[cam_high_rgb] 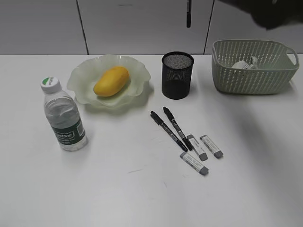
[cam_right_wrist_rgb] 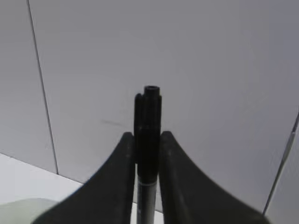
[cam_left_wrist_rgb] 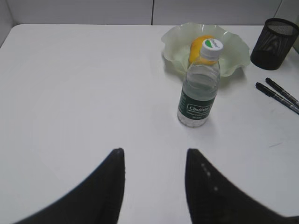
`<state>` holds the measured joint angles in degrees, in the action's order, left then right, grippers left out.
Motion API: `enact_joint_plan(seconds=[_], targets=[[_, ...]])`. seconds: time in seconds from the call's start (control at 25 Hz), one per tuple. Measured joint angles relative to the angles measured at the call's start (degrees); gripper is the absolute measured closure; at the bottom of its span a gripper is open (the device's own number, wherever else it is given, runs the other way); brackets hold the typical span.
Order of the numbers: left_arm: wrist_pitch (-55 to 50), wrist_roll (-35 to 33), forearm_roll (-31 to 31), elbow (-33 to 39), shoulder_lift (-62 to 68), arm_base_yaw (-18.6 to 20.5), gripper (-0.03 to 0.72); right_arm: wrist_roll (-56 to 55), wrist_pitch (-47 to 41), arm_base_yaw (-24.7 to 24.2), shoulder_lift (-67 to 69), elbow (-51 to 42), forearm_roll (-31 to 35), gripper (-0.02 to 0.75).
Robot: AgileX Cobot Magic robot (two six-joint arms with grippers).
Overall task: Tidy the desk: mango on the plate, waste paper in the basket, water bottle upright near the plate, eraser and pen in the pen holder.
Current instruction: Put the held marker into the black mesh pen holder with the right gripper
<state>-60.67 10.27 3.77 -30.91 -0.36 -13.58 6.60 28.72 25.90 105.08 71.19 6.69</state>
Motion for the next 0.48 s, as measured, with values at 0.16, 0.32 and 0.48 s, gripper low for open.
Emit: enact_joint_plan(seconds=[0.16,0.32,0.48], targets=[[0.0,0.0,0.0,0.0,0.0,0.0,0.387,0.0,10.9,0.0,8.2,-1.4,-2.9,0.612],[0.0,0.0,0.0,0.0,0.0,0.0,0.409,0.1,18.1,0.0,13.9,-1.5,-3.7,0.612],[0.0,0.0,0.0,0.0,0.0,0.0,0.437,0.1,19.3,0.0,15.3,-1.5,-2.8,0.575]])
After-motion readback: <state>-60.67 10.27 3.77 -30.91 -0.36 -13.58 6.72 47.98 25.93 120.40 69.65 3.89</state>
